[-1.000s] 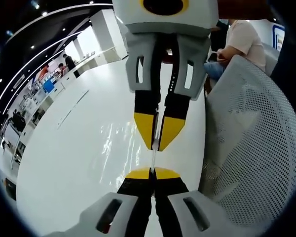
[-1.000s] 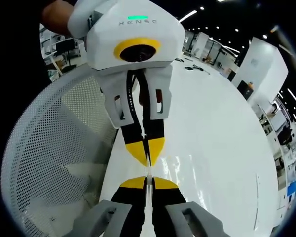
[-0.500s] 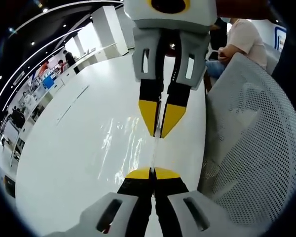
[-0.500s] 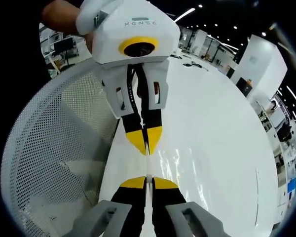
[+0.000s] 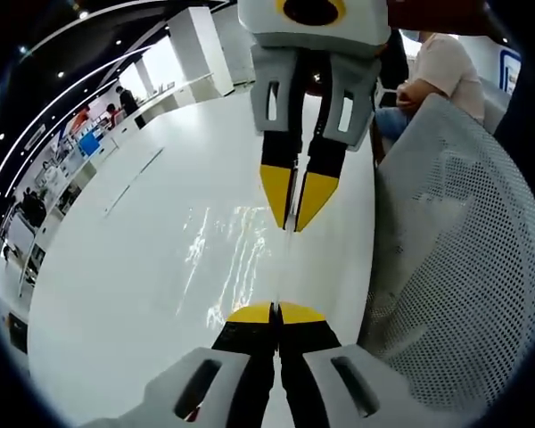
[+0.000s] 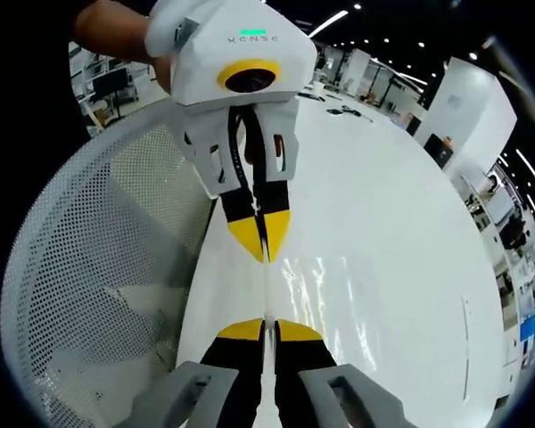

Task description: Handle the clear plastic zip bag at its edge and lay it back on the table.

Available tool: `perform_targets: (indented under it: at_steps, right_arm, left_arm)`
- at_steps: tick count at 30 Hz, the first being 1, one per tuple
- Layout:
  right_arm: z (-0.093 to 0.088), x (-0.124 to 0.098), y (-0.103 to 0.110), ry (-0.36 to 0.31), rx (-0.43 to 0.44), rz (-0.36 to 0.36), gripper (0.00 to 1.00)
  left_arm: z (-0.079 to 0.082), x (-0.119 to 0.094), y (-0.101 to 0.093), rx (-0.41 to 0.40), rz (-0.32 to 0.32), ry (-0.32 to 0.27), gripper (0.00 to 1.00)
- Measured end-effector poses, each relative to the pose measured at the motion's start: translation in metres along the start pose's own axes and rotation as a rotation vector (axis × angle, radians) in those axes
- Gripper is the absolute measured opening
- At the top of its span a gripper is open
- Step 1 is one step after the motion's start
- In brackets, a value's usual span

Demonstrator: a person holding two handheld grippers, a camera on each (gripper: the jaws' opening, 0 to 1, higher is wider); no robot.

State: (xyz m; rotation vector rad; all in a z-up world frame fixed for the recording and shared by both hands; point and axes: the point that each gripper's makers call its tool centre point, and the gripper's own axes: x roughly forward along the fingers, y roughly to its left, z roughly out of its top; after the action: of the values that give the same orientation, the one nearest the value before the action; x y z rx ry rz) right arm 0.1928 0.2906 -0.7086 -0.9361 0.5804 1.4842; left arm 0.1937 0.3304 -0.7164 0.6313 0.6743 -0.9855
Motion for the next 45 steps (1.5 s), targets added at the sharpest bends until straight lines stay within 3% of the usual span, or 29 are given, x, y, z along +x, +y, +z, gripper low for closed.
perform_targets:
  at_steps: [45]
  right_arm:
    - [-0.033,-0.009,-0.001,0.046,0.074,-0.01,0.0]
  left_arm:
    - [-0.009,0.001,0.003,-0.042,-0.006,0.023,0.0]
